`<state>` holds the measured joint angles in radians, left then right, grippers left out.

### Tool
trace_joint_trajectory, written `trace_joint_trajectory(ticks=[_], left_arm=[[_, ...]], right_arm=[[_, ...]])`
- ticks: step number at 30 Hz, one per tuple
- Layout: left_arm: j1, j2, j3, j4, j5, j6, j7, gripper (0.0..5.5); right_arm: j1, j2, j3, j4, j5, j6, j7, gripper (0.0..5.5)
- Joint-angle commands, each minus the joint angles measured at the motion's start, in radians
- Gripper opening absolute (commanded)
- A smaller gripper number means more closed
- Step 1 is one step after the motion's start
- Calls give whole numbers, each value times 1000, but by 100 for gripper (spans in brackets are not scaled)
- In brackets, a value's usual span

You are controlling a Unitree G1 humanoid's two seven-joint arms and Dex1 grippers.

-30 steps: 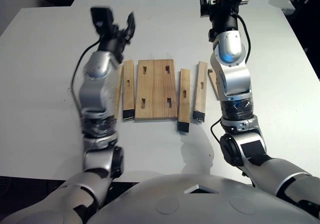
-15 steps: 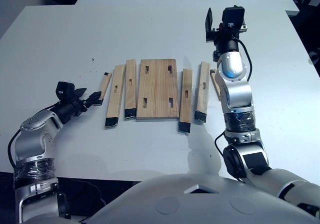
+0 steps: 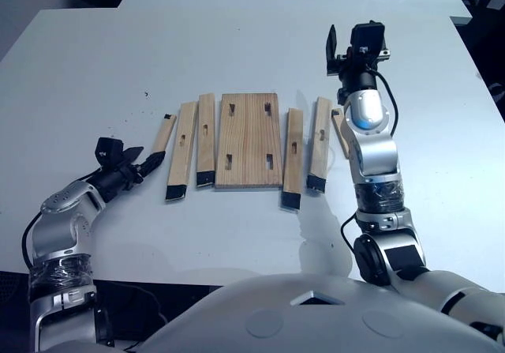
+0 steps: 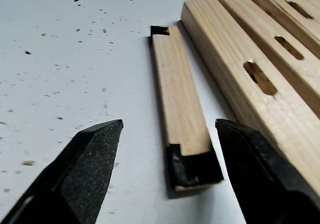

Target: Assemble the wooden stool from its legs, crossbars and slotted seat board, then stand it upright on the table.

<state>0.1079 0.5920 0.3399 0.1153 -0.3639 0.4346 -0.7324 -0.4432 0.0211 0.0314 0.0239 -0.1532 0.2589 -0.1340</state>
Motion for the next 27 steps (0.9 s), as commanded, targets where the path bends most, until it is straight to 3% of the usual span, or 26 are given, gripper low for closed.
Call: trace_joint_trajectory(ticks=[1,15,20,23,27], left_arm=[[42,10,-69,11,64,-8,16,341],[117,14,-143,18,95,-73,16,134],[66,23,-108,24,65,-90,33,133],[-119,-1,36,-9,-109,-32,85,133],[-403,-86,96,-253,-486,130,146,133]], right_arm=[[6,-2,-4,13,1,7,-2,370],[15,1,-6,23,0,3,-6,373],[-2,7,-16,42,3,-7,-20,373],[-36,5,-51,44,70,21,27,373],[-138,18,-180,-7,477,235,307,373]])
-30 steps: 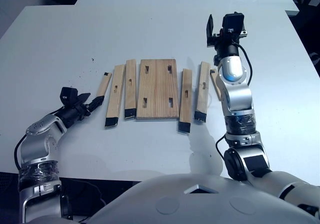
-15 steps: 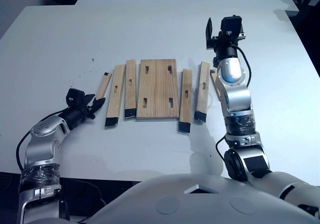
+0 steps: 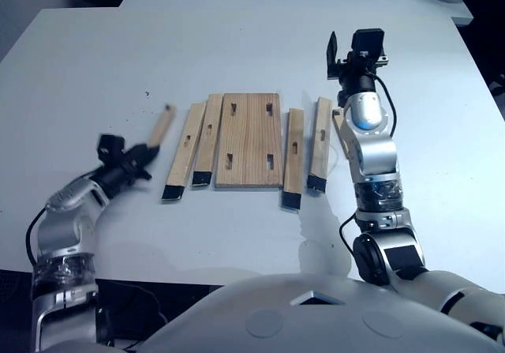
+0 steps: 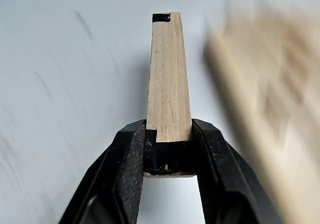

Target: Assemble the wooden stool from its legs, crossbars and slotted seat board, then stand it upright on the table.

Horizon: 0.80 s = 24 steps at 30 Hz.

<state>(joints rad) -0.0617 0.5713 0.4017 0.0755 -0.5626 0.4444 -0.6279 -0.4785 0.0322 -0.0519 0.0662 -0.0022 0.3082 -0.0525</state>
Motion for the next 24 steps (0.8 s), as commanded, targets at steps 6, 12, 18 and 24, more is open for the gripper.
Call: trace_joint_trajectory(ticks=[6,12,18,24], left_arm=[[-390,-101,-77,-284,-496,241,-68,133],[-398,-70,-131,-315,-544,281,-218,133],[-346,-20,-183,-333,-485,268,-341,133],[-317,-2,-231,-316,-408,236,-402,133]], right_arm=[[-244,-199,-122,-135,762,511,684,373],[-382,-390,-126,-18,891,624,958,373],[-455,-508,-55,58,892,694,1143,373],[-480,-567,6,69,879,702,1257,373]])
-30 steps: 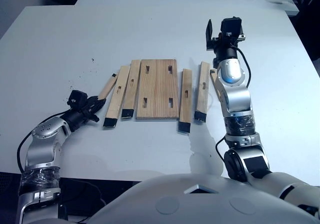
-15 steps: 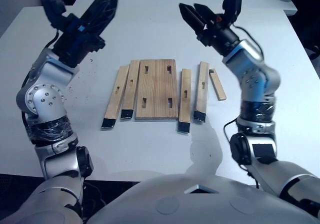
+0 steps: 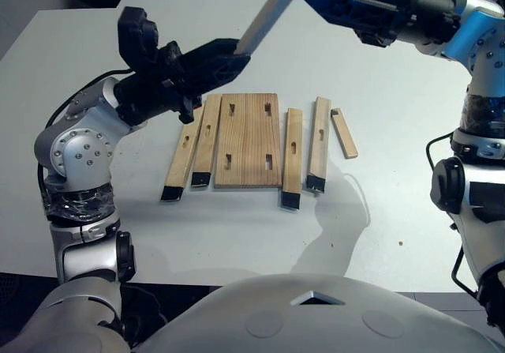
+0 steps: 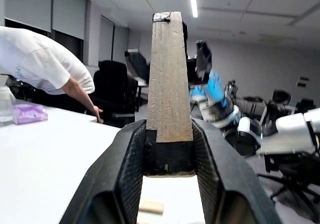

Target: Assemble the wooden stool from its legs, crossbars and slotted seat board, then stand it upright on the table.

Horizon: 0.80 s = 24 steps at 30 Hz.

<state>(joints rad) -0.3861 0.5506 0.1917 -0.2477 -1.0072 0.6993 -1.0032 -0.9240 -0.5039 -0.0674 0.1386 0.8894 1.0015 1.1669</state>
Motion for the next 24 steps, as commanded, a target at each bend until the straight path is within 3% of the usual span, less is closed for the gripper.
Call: trace_joint_trajectory(ticks=[1,15,24], left_arm=[[11,17,-26,8,47,-24,-32,133],[43,4,-52,-1,78,-36,-47,133],[32,-11,-65,17,115,-45,10,133]], right_arm=[[-35,-32,25,-3,-14,8,42,373],[-9,3,-3,-12,-5,-3,3,138],[30,22,-30,-35,7,-5,-46,132]])
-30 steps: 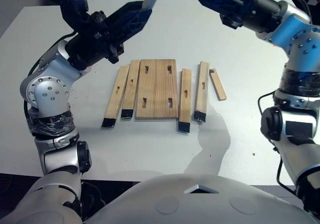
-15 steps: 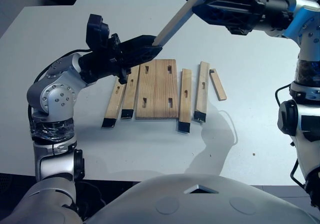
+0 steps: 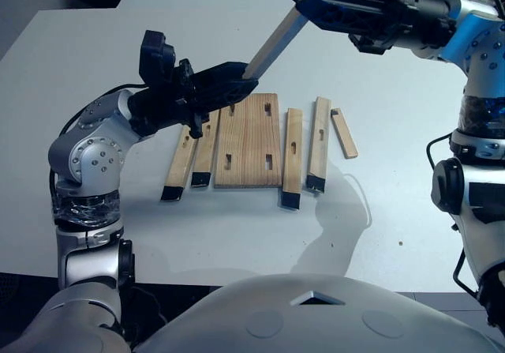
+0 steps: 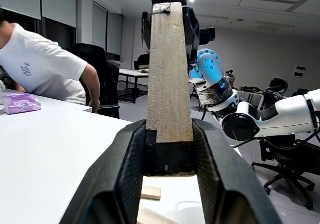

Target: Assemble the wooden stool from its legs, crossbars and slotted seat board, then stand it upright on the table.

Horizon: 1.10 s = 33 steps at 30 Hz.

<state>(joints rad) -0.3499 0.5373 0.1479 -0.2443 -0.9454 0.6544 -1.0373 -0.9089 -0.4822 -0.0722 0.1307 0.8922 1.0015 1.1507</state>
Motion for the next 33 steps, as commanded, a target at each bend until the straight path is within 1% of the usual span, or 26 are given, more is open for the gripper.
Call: trace_joint_trajectory(ticks=[1,2,4,5,6,7,10,12,14,18,21,24,33], left_arm=[[-11,2,-26,21,60,-3,50,133],[-18,2,-29,28,63,-5,51,170],[-26,3,-34,40,74,-13,55,194],[-26,2,-39,49,92,-22,62,215],[-18,4,-51,64,132,-45,69,235],[-6,9,-64,79,173,-70,74,239],[50,21,-104,135,345,-188,122,239],[76,-17,-74,135,379,-218,202,239],[96,-82,-13,118,369,-239,305,239],[84,-256,95,72,335,-257,599,239],[96,-341,109,1,314,-252,718,239],[110,-366,110,-37,297,-233,760,239],[119,-352,120,-17,288,-213,770,239]], right_arm=[[24,0,-27,-36,4,-10,-35,132],[34,0,-30,-45,0,-17,-41,132],[49,-1,-30,-50,-18,-39,-55,131],[59,-6,-23,-51,-39,-64,-60,130],[77,-20,0,-48,-87,-117,-54,130],[98,-37,26,-47,-139,-175,-44,130],[143,-76,81,6,-287,-345,-20,130],[171,-117,110,50,-377,-456,11,130],[210,-168,153,87,-465,-566,69,130],[268,-227,199,133,-534,-653,170,130],[292,-242,212,139,-551,-668,213,130],[319,-254,211,127,-553,-661,240,130],[344,-236,208,178,-588,-689,227,130]])
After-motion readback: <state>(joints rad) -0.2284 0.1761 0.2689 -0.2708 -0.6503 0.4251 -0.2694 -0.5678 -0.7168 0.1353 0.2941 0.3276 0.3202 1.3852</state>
